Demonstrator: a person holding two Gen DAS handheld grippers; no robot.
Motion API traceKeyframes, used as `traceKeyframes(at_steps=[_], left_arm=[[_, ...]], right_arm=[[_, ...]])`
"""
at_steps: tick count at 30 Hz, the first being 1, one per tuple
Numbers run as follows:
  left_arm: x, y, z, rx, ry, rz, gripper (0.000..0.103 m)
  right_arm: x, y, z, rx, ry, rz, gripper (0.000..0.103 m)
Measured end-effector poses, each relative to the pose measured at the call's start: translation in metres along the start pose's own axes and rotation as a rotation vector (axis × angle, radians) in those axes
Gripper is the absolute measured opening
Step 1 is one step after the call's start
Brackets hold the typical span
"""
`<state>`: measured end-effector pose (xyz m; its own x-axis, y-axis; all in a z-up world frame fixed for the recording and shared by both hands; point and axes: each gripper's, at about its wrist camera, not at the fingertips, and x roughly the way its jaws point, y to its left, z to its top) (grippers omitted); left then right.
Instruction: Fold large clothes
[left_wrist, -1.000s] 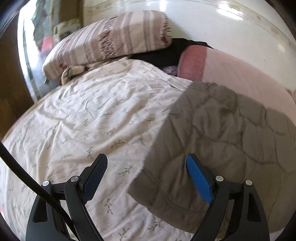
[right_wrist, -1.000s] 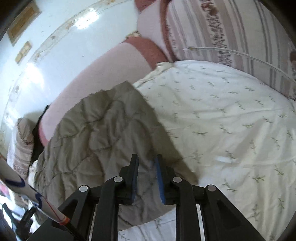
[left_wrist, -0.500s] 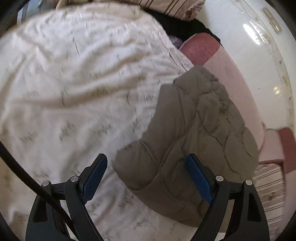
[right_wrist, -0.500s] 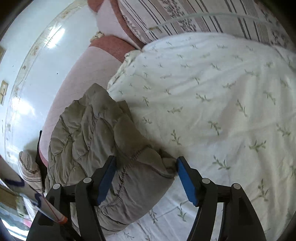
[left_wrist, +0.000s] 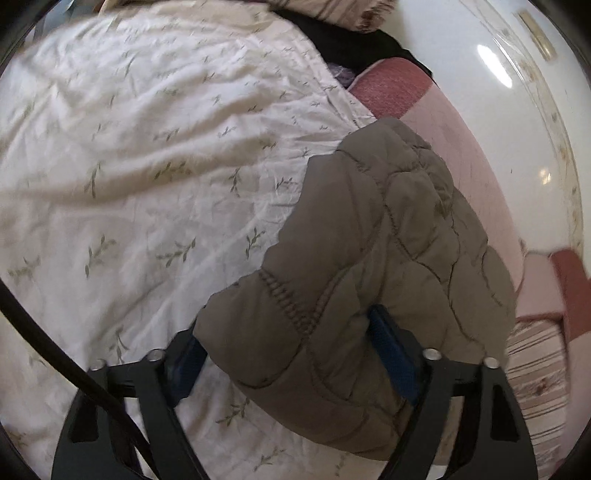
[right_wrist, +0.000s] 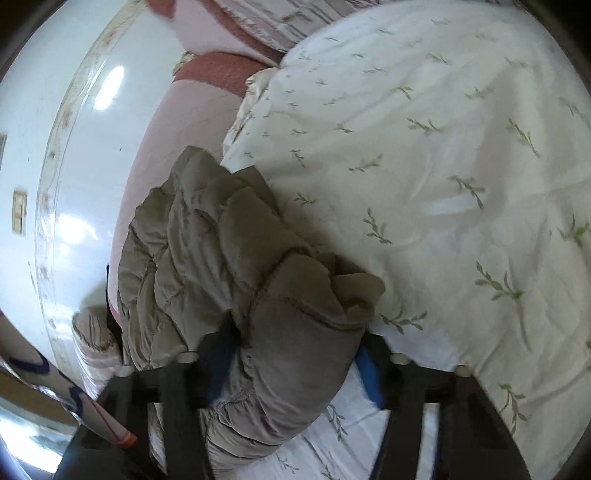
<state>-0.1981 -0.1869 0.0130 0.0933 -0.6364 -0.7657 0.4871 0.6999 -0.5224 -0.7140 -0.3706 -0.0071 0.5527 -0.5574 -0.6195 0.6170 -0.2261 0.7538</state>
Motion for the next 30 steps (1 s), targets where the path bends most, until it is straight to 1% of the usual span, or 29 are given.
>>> traceKeyframes(at_steps=[1, 2, 4, 6, 7, 9, 11, 13, 16, 24, 30], left_arm=[[-0.002, -0.006, -0.001, 0.042, -0.015, 0.028, 0.07], [-0.005, -0.016, -0.004, 0.102, -0.041, 0.073, 0.068], [-0.009, -0.036, -0.013, 0.228, -0.1, 0.167, 0.062], [-0.011, -0.049, -0.022, 0.316, -0.147, 0.241, 0.06], [-0.011, -0.052, -0.024, 0.342, -0.161, 0.264, 0.06], [-0.013, -0.063, -0.032, 0.429, -0.207, 0.333, 0.059], [-0.014, -0.072, -0.039, 0.498, -0.245, 0.39, 0.058], [-0.014, -0.076, -0.043, 0.531, -0.265, 0.42, 0.058], [-0.014, -0.078, -0.044, 0.546, -0.276, 0.434, 0.058], [-0.009, -0.08, -0.045, 0.557, -0.302, 0.45, 0.058], [-0.011, -0.083, -0.049, 0.565, -0.316, 0.456, 0.057]], right_arm=[[-0.002, 0.008, -0.001, -0.05, -0.009, -0.025, 0.046], [-0.004, 0.014, -0.002, -0.092, -0.02, -0.047, 0.043], [-0.009, 0.032, -0.01, -0.221, -0.057, -0.123, 0.041], [-0.011, 0.051, -0.022, -0.363, -0.106, -0.211, 0.039], [-0.012, 0.056, -0.027, -0.409, -0.122, -0.239, 0.039], [-0.012, 0.07, -0.037, -0.51, -0.163, -0.295, 0.038], [-0.012, 0.077, -0.043, -0.567, -0.187, -0.327, 0.038], [-0.012, 0.08, -0.047, -0.599, -0.197, -0.35, 0.038], [-0.008, 0.083, -0.048, -0.631, -0.207, -0.373, 0.038], [-0.01, 0.089, -0.054, -0.678, -0.222, -0.404, 0.038], [-0.013, 0.092, -0.056, -0.695, -0.228, -0.411, 0.038]])
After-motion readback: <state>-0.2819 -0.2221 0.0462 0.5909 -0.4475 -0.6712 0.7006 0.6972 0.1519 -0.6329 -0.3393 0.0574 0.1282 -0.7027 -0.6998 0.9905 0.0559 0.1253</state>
